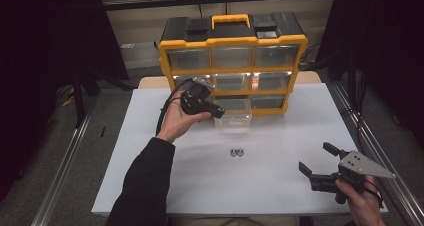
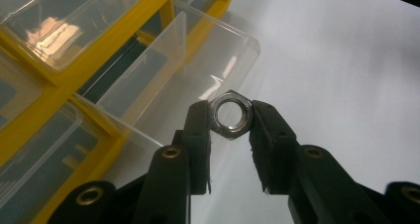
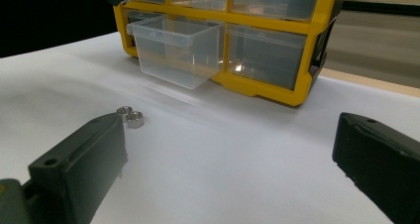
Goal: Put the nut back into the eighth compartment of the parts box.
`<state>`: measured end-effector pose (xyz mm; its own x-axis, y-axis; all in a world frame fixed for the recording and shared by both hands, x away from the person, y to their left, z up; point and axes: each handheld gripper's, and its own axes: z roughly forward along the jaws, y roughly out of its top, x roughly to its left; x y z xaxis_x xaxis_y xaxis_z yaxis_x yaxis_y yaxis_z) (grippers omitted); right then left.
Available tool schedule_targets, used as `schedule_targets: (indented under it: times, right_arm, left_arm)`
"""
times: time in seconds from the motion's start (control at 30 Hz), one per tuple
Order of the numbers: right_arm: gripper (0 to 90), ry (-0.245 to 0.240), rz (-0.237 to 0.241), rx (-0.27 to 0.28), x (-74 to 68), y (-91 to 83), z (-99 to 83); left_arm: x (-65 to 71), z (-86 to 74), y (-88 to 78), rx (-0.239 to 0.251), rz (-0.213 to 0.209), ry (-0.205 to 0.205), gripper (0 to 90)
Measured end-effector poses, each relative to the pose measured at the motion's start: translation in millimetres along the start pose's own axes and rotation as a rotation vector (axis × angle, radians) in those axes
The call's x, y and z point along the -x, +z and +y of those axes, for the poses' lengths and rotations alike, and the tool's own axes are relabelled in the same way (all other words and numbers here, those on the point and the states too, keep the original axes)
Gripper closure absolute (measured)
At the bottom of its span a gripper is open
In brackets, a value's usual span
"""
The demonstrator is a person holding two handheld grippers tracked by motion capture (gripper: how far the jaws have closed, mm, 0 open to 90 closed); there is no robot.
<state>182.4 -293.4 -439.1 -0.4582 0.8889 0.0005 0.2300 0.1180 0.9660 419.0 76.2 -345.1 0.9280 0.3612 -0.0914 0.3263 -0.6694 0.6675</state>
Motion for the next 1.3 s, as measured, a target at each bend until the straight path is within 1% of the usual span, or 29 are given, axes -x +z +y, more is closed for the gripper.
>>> schedule_targets:
  times: [0.03,0.07,0.1,0.23,0.27,0.3,0.33,0.4,0.43,0.5,0.53,0.57,0.6,0.63,0.67,0.77,0.8,0.93,0.97,1.0,1.03,1.13,1.17,1.2,1.27,1.3]
  right_arm:
    - [0.1,-0.001,0.002,0.0,0.0,-0.1,0.0]
    - [0.1,-0.001,0.002,0.0,-0.1,0.0,0.0]
    - [0.1,-0.001,0.002,0.0,-0.1,0.0,0.0]
    - [0.1,-0.003,0.002,-0.001,0.0,0.2,-0.1]
    - [0.1,-0.003,0.003,-0.001,-0.1,0.2,-0.1]
    - [0.1,-0.004,-0.001,0.001,-0.3,0.3,-0.2]
    - [0.1,-0.004,0.0,0.0,-0.4,0.2,-0.2]
    - [0.1,-0.002,0.001,0.0,-0.4,0.2,-0.2]
    - [0.1,-0.002,0.001,0.0,-0.4,0.2,-0.3]
    - [0.1,0.0,0.004,0.001,-0.4,0.1,-0.3]
    - [0.1,-0.001,0.004,0.002,-0.4,0.0,-0.3]
    - [0.1,-0.001,0.002,0.001,-0.5,-0.2,-0.3]
    - [0.1,-0.002,0.005,0.0,-0.5,-0.3,-0.4]
    - [0.1,-0.002,0.005,-0.001,-0.7,-0.4,-0.5]
    - [0.1,-0.002,0.002,-0.001,-0.8,-0.4,-0.4]
    - [0.1,-0.004,0.002,-0.002,-0.9,-0.5,-0.4]
    - [0.1,-0.004,0.0,-0.001,-1.0,-0.4,-0.4]
    - [0.1,-0.003,0.001,-0.001,-1.1,-0.5,-0.5]
    - [0.1,-0.003,0.0,-0.001,-1.1,-0.4,-0.5]
    - [0.1,-0.002,0.004,-0.002,-1.2,-0.6,-0.5]
    - [0.1,-0.002,0.002,-0.002,-1.1,-0.5,-0.5]
    - [0.1,-0.004,0.004,-0.001,-1.0,-0.8,-0.5]
    - [0.1,-0.004,0.006,-0.001,-1.0,-0.8,-0.6]
    - [0.1,-0.005,0.004,-0.002,-1.0,-0.9,-0.5]
    - [0.1,-0.002,0.006,-0.002,-1.5,-0.8,-0.5]
    - [0.1,-0.004,0.008,0.001,-1.6,-0.7,-0.5]
  left_arm:
    - [-0.5,0.6,0.8,0.004,-0.001,-0.012,70.3]
    - [-1.9,1.8,1.4,0.0,0.001,-0.009,70.3]
    - [-1.9,3.3,2.2,-0.009,0.016,-0.012,70.3]
    - [-6.3,9.0,6.1,-0.02,0.018,-0.017,70.3]
    - [-7.4,10.6,7.5,-0.028,0.018,-0.011,70.3]
    - [-7.2,11.7,10.1,-0.015,0.011,-0.028,70.3]
    - [-9.8,13.2,10.8,-0.032,0.008,-0.008,70.3]
    - [-10.2,15.6,14.0,-0.042,0.02,-0.024,70.3]
    - [-11.2,16.9,15.0,-0.05,0.02,-0.015,70.3]
    - [-11.6,18.7,17.3,-0.048,0.026,-0.02,70.3]
    - [-13.1,19.8,17.4,-0.063,0.03,-0.008,70.3]
    - [-13.6,20.5,18.2,-0.067,0.033,-0.013,70.3]
    - [-13.7,21.0,19.9,-0.062,0.041,-0.027,70.3]
    - [-15.4,21.7,20.2,-0.077,0.045,-0.017,70.3]
    - [-15.6,22.0,21.3,-0.083,0.046,-0.023,70.3]
    - [-18.1,23.3,24.7,-0.096,0.045,-0.018,70.3]
    - [-18.2,23.7,25.9,-0.098,0.043,-0.026,70.3]
    - [-17.9,27.8,31.0,-0.122,0.044,-0.016,70.3]
    - [-16.9,29.0,32.5,-0.13,0.053,-0.018,70.3]
    - [-16.4,30.2,34.3,-0.138,0.049,-0.016,70.3]
    - [-15.7,31.2,36.8,-0.144,0.057,-0.007,70.3]
    - [-13.8,31.9,43.9,-0.159,0.06,-0.017,70.3]
    - [-15.0,32.2,45.2,-0.172,0.057,-0.012,70.3]
    - [-14.8,32.1,47.2,-0.178,0.052,-0.019,70.2]
    - [-16.4,32.3,49.6,-0.199,0.065,-0.006,70.3]
    - [-17.2,32.2,50.4,-0.206,0.061,-0.004,70.2]
